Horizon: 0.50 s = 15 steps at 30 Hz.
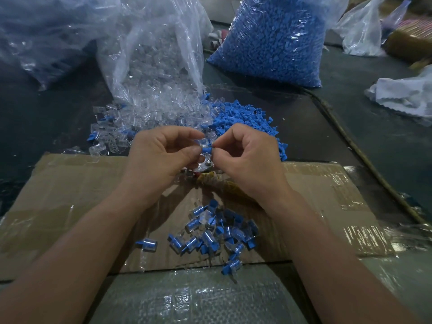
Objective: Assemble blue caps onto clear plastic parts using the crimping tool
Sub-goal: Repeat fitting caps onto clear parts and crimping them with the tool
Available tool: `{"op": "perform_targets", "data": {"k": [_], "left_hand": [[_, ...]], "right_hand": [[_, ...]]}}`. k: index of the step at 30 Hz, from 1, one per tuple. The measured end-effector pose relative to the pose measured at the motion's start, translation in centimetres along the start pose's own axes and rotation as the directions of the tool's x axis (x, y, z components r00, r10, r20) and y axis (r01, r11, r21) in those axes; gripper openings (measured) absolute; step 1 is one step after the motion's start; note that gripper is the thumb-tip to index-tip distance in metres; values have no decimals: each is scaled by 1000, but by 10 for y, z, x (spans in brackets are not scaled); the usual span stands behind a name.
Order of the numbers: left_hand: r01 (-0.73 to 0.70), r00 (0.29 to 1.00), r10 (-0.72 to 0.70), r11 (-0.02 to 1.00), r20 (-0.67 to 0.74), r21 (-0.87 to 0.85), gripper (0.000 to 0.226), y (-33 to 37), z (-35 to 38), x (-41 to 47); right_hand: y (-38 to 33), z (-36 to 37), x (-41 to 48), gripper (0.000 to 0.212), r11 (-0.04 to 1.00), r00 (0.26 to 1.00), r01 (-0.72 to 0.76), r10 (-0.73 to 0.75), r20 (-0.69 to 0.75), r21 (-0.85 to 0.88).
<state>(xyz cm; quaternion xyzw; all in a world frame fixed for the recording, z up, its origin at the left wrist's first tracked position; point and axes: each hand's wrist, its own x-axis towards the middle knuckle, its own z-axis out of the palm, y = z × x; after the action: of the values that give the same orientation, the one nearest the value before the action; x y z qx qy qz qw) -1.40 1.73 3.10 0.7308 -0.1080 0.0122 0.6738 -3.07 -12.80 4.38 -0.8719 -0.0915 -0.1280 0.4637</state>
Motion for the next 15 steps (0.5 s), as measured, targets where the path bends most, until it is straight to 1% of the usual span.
{"op": "perform_targets", "data": {"k": [2, 5, 8, 12, 15], "left_hand": [[-6, 1000, 6, 1000, -8, 23, 29, -1, 0, 0], [6, 999, -4, 999, -40, 52, 27, -1, 1, 0], [-18, 1000, 19, 997, -15, 79, 26, 1, 2, -2], [-31, 1000, 30, 995, 6, 94, 25, 1, 3, -4], [-32, 999, 32, 997, 3, 75, 24, 0, 4, -3]], "right_hand": [[0, 1, 0, 24, 1000, 1000, 3, -3, -10, 1], [1, 1, 0, 25, 1000, 999, 10, -9, -35, 10], [2, 1, 0, 22, 1000, 998, 18, -19, -53, -18], [2, 2, 0, 17, 997, 999, 38, -40, -34, -65], [2, 1, 1, 16, 999, 1000, 29, -28, 13, -21]]}}
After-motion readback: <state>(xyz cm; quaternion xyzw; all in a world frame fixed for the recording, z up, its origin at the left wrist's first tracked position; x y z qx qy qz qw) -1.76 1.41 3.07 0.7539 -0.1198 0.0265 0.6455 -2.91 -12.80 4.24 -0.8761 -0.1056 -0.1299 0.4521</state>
